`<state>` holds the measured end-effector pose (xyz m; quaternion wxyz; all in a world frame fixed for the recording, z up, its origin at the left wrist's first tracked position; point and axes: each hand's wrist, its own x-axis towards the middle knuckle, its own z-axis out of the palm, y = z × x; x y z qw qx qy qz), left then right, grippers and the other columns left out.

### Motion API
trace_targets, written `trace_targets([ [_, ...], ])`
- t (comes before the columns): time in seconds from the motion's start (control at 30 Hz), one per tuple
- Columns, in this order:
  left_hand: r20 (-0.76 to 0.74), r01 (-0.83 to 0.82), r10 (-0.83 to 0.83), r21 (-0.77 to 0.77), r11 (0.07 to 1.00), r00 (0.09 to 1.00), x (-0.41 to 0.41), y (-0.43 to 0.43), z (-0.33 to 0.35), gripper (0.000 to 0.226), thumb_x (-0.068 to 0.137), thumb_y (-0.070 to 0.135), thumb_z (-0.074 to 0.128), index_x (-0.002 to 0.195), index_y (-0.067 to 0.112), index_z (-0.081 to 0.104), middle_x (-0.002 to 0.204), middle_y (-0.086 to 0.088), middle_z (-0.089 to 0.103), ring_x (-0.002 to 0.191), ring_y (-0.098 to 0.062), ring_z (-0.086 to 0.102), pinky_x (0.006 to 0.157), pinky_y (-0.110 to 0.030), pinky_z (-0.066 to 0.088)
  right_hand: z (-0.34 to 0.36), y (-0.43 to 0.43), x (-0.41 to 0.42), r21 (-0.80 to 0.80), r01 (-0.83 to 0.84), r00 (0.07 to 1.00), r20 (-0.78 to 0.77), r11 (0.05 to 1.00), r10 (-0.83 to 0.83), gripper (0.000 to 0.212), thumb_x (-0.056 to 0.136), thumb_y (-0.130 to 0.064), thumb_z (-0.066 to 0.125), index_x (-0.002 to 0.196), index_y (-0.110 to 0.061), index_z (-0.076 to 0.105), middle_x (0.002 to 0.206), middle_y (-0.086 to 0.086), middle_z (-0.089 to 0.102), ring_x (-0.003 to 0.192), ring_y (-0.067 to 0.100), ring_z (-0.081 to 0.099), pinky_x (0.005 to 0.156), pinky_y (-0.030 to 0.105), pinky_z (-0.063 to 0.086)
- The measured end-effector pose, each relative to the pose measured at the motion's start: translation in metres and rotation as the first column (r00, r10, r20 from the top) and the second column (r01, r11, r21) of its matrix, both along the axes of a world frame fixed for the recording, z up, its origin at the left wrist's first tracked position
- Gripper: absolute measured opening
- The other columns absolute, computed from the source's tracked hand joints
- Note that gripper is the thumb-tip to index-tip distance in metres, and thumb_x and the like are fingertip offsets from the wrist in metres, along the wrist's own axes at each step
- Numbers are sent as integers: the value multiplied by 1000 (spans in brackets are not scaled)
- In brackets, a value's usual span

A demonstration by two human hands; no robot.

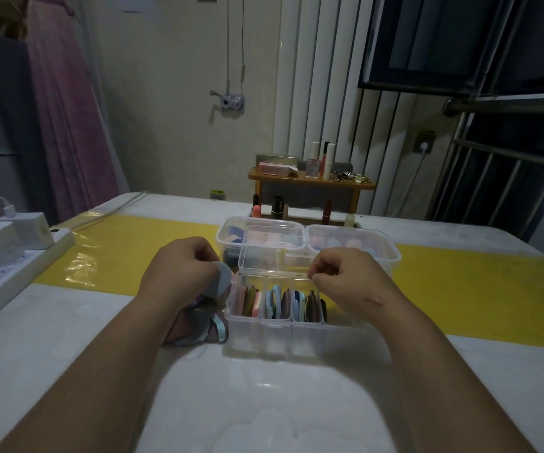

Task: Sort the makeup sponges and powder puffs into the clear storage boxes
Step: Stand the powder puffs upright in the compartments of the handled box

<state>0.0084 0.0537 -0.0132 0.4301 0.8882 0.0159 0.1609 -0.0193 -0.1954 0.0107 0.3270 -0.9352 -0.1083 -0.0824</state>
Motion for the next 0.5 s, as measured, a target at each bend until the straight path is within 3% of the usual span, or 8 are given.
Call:
trace_targets([
  [0.13,61,-29,31,-33,999,998,-3,-2,3,4,69,24,62,69,21,66,75,-1,66,72,-21,60,52,-28,44,0,1,-1,3,-2,1000,6,1000,2,21,90,-13,59,80,-31,64,81,-10,62,77,6,57,62,19,40],
  [0.3,171,-21,38,-99,995,985,-5,-5,3,9,79,12,66,83,20,65,74,-3,64,72,-23,57,54,-30,44,1,1,-1,33,-5,1000,17,999,5,22,90,-12,59,79,-31,63,80,-11,61,76,5,56,61,18,39],
  [0.5,221,22,22,-196,980,975,-11,-17,6,13,85,2,58,80,11,52,82,-6,54,70,-11,48,42,-11,36,0,3,-1,73,-15,999,29,997,13,22,90,-13,59,80,-31,65,82,-10,63,78,6,57,63,19,41],
])
